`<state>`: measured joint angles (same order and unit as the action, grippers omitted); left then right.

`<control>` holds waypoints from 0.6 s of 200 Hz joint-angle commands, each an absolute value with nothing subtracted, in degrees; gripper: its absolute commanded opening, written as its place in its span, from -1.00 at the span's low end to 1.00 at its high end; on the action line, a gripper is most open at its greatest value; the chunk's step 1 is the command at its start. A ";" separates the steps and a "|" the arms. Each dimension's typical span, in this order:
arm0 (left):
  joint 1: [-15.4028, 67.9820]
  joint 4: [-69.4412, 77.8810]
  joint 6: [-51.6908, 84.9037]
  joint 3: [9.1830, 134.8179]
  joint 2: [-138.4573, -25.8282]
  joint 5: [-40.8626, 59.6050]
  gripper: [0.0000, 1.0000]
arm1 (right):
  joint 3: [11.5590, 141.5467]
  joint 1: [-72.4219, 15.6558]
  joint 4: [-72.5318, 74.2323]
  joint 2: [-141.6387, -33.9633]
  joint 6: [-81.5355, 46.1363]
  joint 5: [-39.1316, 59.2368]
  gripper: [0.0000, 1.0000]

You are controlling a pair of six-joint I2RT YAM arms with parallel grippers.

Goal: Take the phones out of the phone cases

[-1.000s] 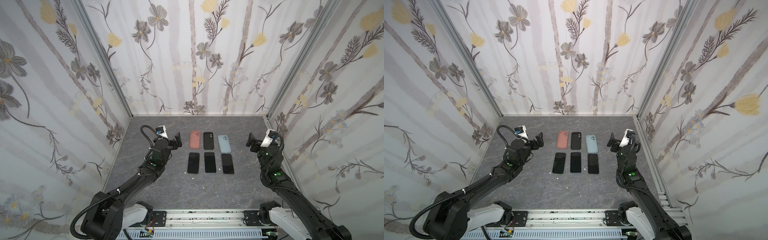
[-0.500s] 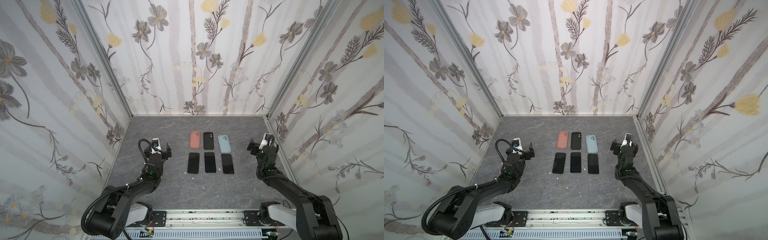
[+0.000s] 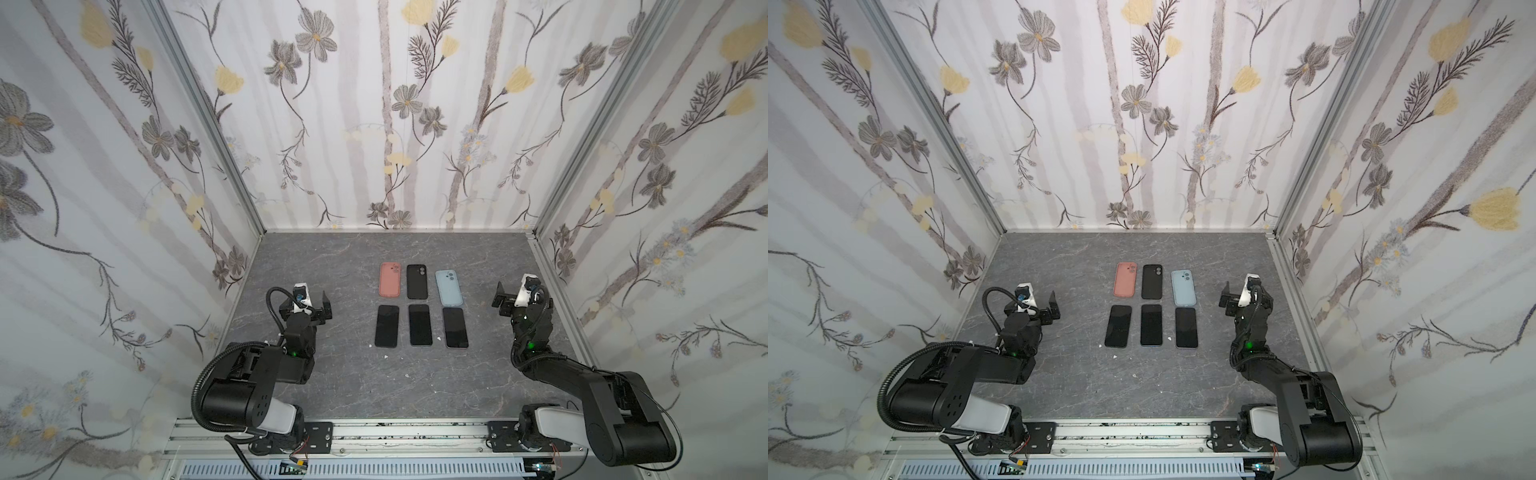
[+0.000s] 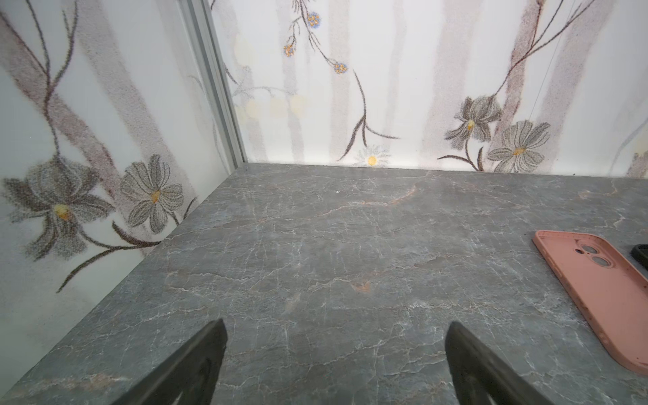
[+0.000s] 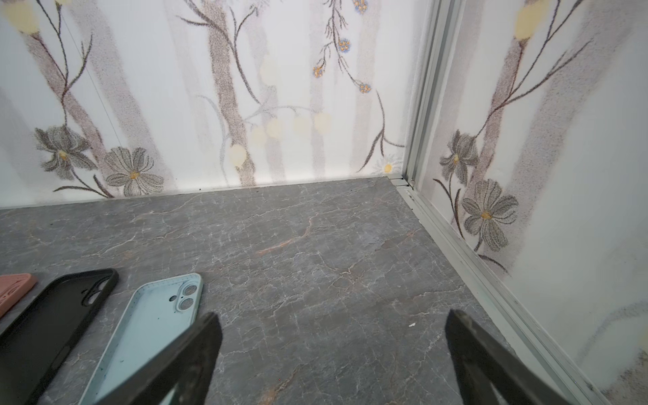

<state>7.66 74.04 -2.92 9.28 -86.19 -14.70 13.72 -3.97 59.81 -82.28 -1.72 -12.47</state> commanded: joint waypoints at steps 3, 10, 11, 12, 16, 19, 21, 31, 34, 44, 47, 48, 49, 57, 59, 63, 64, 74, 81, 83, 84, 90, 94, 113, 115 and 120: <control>6.43 90.61 -1.07 7.07 -91.70 -10.76 1.00 | 11.16 -2.41 73.47 -84.83 -2.45 -8.80 0.99; 6.38 90.27 -1.22 7.43 -91.87 -11.11 1.00 | 10.24 -1.90 76.89 -86.31 -2.67 -7.81 0.99; 6.31 89.92 -1.14 7.49 -91.77 -11.05 1.00 | 10.13 -1.83 77.60 -86.44 -2.70 -7.64 0.99; 6.28 89.52 -1.01 7.53 -91.59 -11.02 1.00 | 10.08 -1.75 78.09 -86.51 -2.71 -7.42 0.99; 5.75 88.43 -0.47 7.78 -91.27 -10.52 1.00 | 9.86 -1.32 78.64 -86.46 -2.84 -6.26 0.99; 5.33 88.14 -0.11 8.01 -91.28 -10.13 1.00 | 9.90 -1.01 77.87 -86.13 -2.90 -5.41 0.99; 5.07 88.09 0.10 8.20 -91.40 -9.94 1.00 | 10.10 -0.80 77.23 -85.96 -3.08 -4.91 0.99; 3.98 85.76 1.40 9.27 -91.35 -9.55 1.00 | 11.16 0.03 74.43 -85.68 -3.65 -3.36 0.99; 3.56 84.33 2.01 9.88 -91.06 -9.38 1.00 | 11.43 0.33 74.08 -85.81 -3.84 -2.96 0.99; 2.45 80.79 3.60 11.92 -91.17 -9.97 1.00 | 11.70 0.53 74.24 -86.34 -3.58 -2.21 0.99; 2.20 79.62 4.04 12.43 -91.14 -10.60 1.00 | 11.65 0.53 74.53 -86.43 -3.46 -2.15 0.99; 2.15 79.19 4.39 12.63 -91.09 -10.75 1.00 | 11.62 0.53 74.53 -86.46 -3.44 -2.09 0.99; 2.09 78.75 4.61 12.78 -90.99 -10.78 1.00 | 11.61 0.53 74.71 -86.47 -3.44 -2.05 0.99; 1.94 77.90 4.88 12.88 -90.77 -10.61 1.00 | 11.58 0.53 74.94 -86.45 -3.43 -2.09 0.99; 1.98 77.83 4.80 12.93 -90.76 -10.67 1.00 | 11.53 0.53 74.81 -86.41 -3.36 -2.11 0.99; 1.99 77.80 4.90 12.89 -90.71 -10.62 1.00 | 11.66 0.47 74.73 -86.40 -3.19 -2.00 0.99; 2.00 77.83 4.82 12.90 -90.75 -10.63 1.00 | 11.63 0.46 74.72 -86.40 -3.13 -1.97 0.99; 2.02 77.87 4.83 12.83 -90.68 -10.72 1.00 | 11.63 0.13 74.71 -86.40 -2.86 -2.64 0.99; 2.17 77.94 4.60 12.82 -90.68 -10.87 1.00 | 11.60 -0.44 74.53 -86.31 -2.32 -3.79 0.99; 2.19 77.91 4.60 12.79 -90.70 -10.94 1.00 | 11.60 -0.66 74.49 -86.35 -2.14 -4.13 0.99; 2.19 77.93 4.63 12.81 -90.70 -10.96 1.00 | 11.65 -0.72 74.47 -86.33 -2.08 -4.31 0.99; 2.22 77.92 4.58 12.80 -90.66 -11.03 1.00 | 11.86 -1.25 74.22 -86.37 -1.65 -4.70 0.99; 2.23 77.89 4.63 12.83 -90.70 -10.99 1.00 | 11.95 -1.31 74.09 -86.40 -1.62 -4.86 0.99; 2.46 77.88 4.38 12.92 -90.79 -11.25 1.00 | 11.95 -1.32 74.15 -86.34 -1.60 -4.85 0.99; 2.50 77.87 4.35 12.92 -90.79 -11.32 1.00 | 11.91 -1.32 74.08 -86.32 -1.63 -4.88 0.99; 2.59 77.79 4.23 13.01 -90.82 -11.40 1.00 | 11.94 -1.32 74.08 -86.35 -1.63 -4.84 0.99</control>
<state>2.31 77.56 3.53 12.53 -90.96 -10.50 11.35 -1.28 72.03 -86.19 -2.87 -3.75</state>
